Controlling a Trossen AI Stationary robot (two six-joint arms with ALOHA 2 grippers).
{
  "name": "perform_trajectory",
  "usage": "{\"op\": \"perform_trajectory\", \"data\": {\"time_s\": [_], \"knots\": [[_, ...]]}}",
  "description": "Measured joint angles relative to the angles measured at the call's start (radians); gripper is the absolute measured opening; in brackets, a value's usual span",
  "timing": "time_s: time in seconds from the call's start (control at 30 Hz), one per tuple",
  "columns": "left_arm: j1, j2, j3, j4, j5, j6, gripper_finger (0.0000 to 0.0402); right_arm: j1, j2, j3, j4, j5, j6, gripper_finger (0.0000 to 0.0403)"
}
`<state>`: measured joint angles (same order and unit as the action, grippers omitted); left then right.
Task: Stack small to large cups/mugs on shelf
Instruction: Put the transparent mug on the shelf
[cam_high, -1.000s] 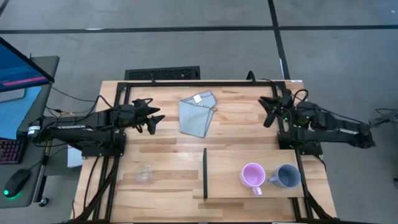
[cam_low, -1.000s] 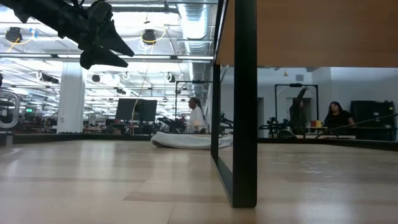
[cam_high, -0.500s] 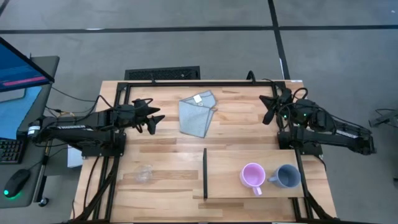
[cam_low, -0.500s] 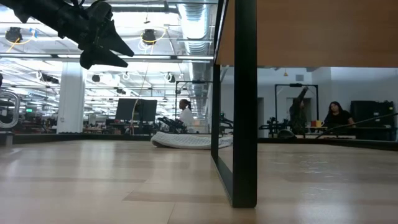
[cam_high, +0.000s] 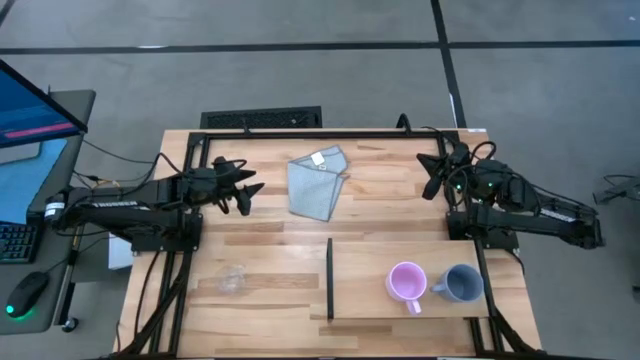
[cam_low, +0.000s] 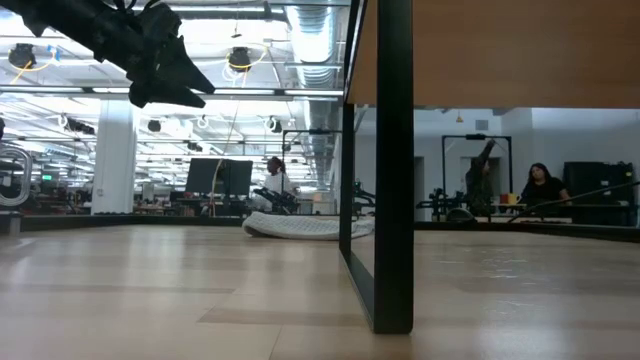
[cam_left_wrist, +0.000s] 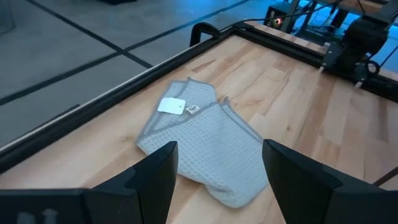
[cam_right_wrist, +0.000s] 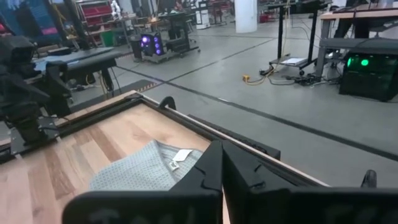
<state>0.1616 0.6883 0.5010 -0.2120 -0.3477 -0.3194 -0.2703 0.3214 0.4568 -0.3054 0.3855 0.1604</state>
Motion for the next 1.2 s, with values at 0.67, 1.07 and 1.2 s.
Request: {"op": "perform_trajectory", "data": {"time_s": [0.67,1.07,1.2], "knots": [[-0.036,0.0,0.078,-0.118,0.394,-0.086,0.0226,0.0,0.0,0.0,0.0,0.004,0.034,0.0021],[-0.192,0.0,0.079,-0.222,0.373,-0.087,0.0226,0.0,0.0,0.0,0.0,0.009,0.051,0.0022],[-0.243,0.0,0.079,-0.269,0.424,-0.124,0.0226,0.0,0.0,0.0,0.0,0.009,0.051,0.002]]}}
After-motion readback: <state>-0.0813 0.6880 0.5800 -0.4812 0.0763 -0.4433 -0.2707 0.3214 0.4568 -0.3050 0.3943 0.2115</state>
